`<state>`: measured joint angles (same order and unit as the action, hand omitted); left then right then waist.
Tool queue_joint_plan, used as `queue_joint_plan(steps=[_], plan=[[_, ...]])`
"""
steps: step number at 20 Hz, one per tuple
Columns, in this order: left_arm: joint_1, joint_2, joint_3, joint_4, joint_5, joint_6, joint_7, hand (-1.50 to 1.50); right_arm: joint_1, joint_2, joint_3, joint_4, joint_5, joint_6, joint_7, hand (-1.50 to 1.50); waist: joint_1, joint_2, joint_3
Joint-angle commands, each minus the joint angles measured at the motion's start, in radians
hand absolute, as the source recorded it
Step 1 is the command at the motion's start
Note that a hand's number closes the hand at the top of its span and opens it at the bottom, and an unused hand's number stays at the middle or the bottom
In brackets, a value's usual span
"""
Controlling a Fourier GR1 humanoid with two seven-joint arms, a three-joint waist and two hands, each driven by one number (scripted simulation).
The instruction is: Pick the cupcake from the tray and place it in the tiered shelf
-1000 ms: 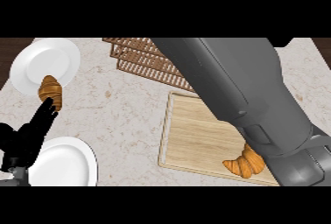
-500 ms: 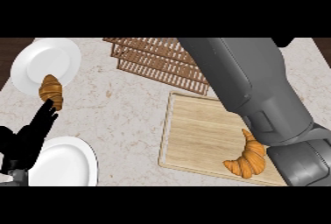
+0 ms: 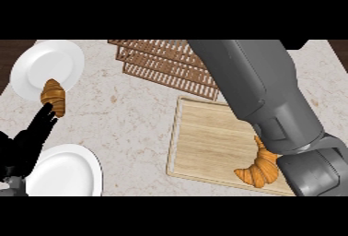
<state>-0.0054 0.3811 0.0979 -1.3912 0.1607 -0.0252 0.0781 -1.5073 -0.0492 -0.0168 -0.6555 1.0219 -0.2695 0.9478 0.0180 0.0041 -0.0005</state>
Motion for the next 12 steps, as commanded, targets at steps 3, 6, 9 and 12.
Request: queue_joint_plan(steps=[3,6,9,12], plan=[[0.046,-0.009,0.011,-0.044,0.01,-0.003,0.008,0.0,0.03,0.026,-0.089,-0.102,-0.082,-0.098,0.022,-1.5,-0.005,-0.008,0.001],[0.02,-0.005,0.009,-0.043,-0.004,0.01,0.055,0.0,0.06,0.045,-0.1,-0.148,-0.099,-0.131,-0.001,-1.5,-0.01,-0.006,0.001],[0.033,-0.028,-0.007,-0.034,-0.024,0.015,0.01,0.0,0.063,-0.003,-0.15,-0.242,-0.157,-0.133,-0.037,-1.5,-0.015,-0.007,0.001],[0.049,-0.022,0.024,-0.009,-0.008,0.008,-0.005,0.0,0.058,-0.022,-0.14,-0.421,-0.163,-0.052,0.05,-1.5,-0.036,-0.017,0.001]])
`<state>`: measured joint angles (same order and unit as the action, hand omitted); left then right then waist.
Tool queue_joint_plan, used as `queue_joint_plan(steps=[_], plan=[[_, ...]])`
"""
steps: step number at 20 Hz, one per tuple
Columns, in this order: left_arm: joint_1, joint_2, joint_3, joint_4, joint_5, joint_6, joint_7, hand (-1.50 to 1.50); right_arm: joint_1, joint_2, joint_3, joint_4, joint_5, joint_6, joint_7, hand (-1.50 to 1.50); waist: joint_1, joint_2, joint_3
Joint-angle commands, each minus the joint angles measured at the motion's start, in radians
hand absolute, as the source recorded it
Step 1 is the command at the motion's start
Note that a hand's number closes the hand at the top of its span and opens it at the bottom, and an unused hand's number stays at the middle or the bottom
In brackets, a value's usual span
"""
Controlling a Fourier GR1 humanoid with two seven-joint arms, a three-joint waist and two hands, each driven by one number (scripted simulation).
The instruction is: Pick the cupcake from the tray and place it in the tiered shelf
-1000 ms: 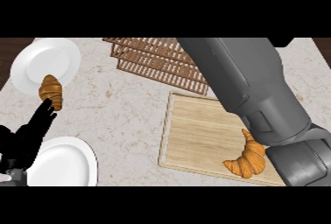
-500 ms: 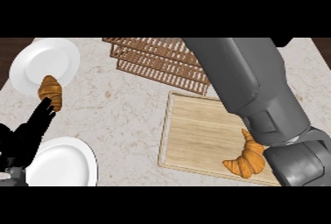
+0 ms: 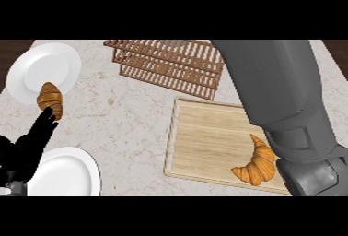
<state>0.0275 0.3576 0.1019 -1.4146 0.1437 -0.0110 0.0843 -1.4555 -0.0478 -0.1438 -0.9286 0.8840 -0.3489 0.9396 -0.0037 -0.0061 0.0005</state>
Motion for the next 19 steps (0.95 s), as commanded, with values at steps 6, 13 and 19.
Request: queue_joint_plan(steps=[6,13,19], plan=[[0.065,0.005,0.033,-0.007,0.009,-0.011,-0.024,0.0,0.089,-0.104,0.011,-0.495,-0.014,0.224,0.233,-1.5,-0.04,-0.021,0.001],[0.072,-0.001,0.044,-0.01,0.021,-0.007,0.001,0.0,0.183,-0.236,-0.081,-0.783,-0.107,0.5,0.371,-1.5,-0.072,-0.032,0.002],[0.105,0.0,0.065,-0.012,0.016,0.006,-0.032,0.0,0.314,-0.351,-0.207,-1.019,-0.281,0.67,0.358,-1.5,-0.111,-0.044,0.005]])
